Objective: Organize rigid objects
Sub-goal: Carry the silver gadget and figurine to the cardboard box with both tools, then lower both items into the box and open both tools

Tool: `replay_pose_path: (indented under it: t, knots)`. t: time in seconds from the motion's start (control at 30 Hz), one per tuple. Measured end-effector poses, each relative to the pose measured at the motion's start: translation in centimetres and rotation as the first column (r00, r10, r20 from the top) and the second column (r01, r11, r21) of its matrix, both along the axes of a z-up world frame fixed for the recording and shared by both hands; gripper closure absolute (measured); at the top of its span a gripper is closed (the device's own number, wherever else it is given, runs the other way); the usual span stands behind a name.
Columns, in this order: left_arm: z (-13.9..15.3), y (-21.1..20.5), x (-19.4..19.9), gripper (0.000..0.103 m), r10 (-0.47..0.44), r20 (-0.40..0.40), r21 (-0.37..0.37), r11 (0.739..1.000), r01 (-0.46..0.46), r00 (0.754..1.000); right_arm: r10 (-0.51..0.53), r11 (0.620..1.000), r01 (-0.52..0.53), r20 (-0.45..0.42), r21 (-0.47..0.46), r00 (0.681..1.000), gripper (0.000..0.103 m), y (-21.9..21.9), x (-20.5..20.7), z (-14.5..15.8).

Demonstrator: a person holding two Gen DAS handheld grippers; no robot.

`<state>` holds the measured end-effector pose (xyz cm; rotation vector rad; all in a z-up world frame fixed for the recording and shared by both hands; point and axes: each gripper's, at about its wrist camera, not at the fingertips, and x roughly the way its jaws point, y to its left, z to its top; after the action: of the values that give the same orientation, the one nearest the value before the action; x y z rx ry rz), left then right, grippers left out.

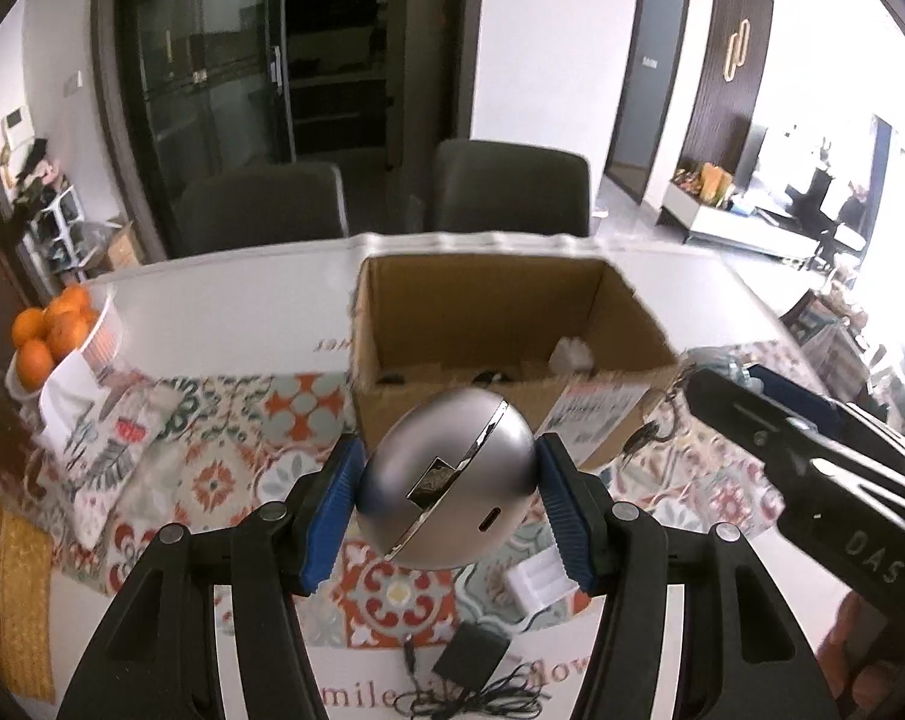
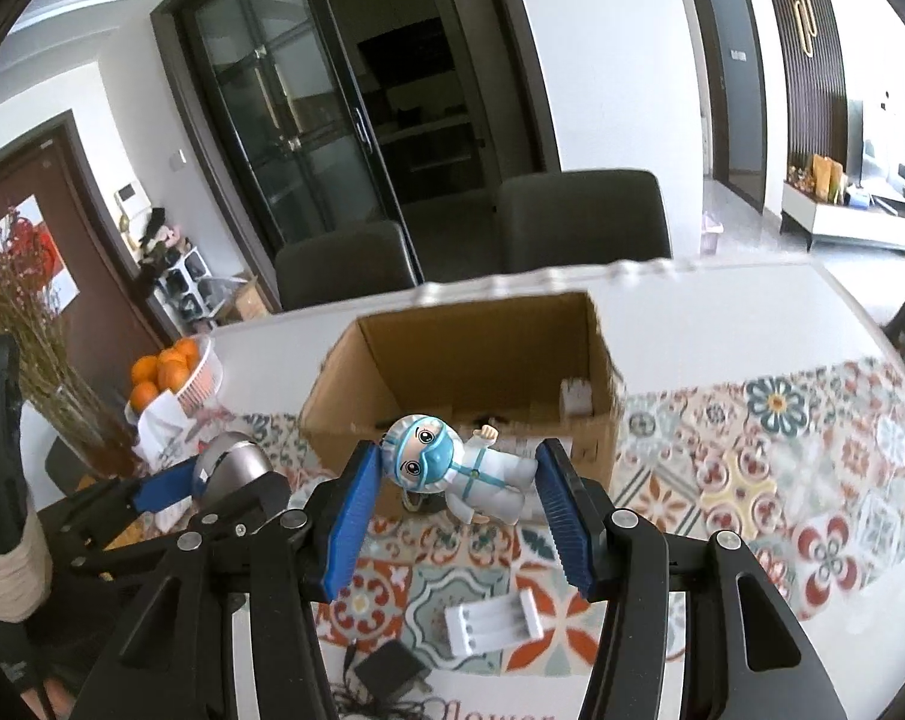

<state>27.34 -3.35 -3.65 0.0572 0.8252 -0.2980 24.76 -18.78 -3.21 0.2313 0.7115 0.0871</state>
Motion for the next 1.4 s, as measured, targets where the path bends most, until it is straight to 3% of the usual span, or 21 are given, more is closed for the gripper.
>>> replay_pose_path:
  t: [0.27, 0.7, 1.1, 1.4]
  knots:
    - [2.3, -1.5, 2.9, 0.045, -0.038, 0.043, -0.003, 0.999, 0.038, 0.998, 0.016, 1.000, -0.016, 0.032, -0.002, 0.999, 0.049, -1.2, 3.1, 1.4]
    - [2.6, -3.6, 8.3, 0.045, -0.063, 0.017, 0.020, 0.998, 0.062, 0.998, 0.015, 0.999, -0.016, -0.015, -0.051, 1.000, 0.049, -2.7, 8.4, 1.5]
    - [0.0, -5.3, 13.8, 0.045, -0.095, -0.146, 0.017, 0.995, 0.098, 0.985, 0.037, 0.995, -0.051, -0.154, -0.087, 0.987, 0.049, -3.3, 13.6, -0.2]
    - [-3.9, -6.1, 16.8, 0.045, -0.092, -0.291, 0.020, 0.995, 0.103, 0.952, 0.076, 0.990, -0.110, -0.313, -0.091, 0.947, 0.049, -3.4, 16.9, -3.6]
